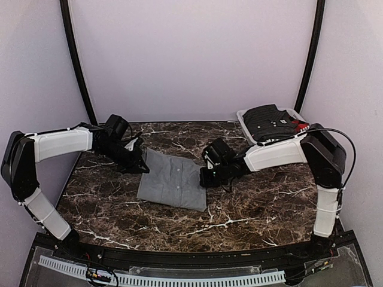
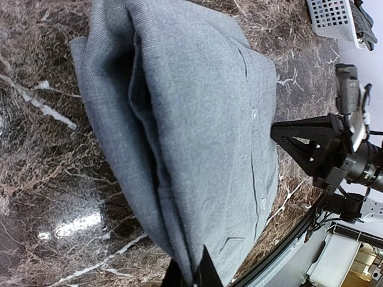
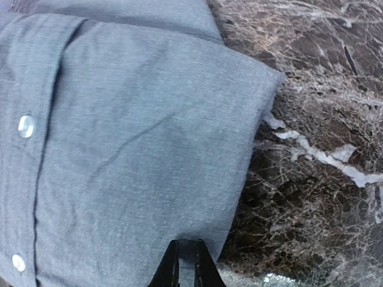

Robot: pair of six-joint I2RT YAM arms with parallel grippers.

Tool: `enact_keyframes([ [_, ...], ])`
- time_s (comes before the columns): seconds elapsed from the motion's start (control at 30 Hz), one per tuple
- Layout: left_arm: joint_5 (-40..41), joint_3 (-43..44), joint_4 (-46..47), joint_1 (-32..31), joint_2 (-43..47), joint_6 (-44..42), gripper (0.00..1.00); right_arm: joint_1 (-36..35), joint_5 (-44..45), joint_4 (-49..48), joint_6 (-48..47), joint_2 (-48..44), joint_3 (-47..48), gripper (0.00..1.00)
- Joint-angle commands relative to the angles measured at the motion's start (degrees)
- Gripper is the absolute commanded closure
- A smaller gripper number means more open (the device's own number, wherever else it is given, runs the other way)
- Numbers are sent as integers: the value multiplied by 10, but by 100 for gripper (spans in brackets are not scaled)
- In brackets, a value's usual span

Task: Fold and stack the long sleeve shirts
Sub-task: Turn over the rectangle-folded shirt at the center of the board.

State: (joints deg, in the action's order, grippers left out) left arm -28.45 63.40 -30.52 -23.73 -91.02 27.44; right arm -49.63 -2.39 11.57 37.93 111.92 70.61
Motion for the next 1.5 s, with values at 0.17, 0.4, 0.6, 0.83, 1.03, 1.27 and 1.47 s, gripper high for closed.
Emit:
enact_keyframes([
  [0.17, -37, 65, -39, 7, 35, -24, 100, -20, 4, -27, 25, 58, 52, 93],
  [0.4, -65, 156, -25, 7, 21, -9, 100, -48, -21, -105, 69, 111, 94, 95],
  [0.6, -127, 195, 55, 3, -6, 52, 100, -55, -94, -258, 119, 191, 152, 92],
  [0.83, -153, 156, 152, -30, -44, 94, 100, -54, -203, -399, 206, 318, 281, 84],
  [1.03, -166, 119, 191, -35, -63, 106, 100, -47, -221, -416, 211, 316, 272, 78],
  [1.27, -164, 120, 187, -34, -72, 96, 100, -23, -189, -436, 212, 227, 127, 72],
  [1.47, -164, 116, 184, -35, -74, 88, 100, -3, -176, -422, 181, 128, 27, 66],
])
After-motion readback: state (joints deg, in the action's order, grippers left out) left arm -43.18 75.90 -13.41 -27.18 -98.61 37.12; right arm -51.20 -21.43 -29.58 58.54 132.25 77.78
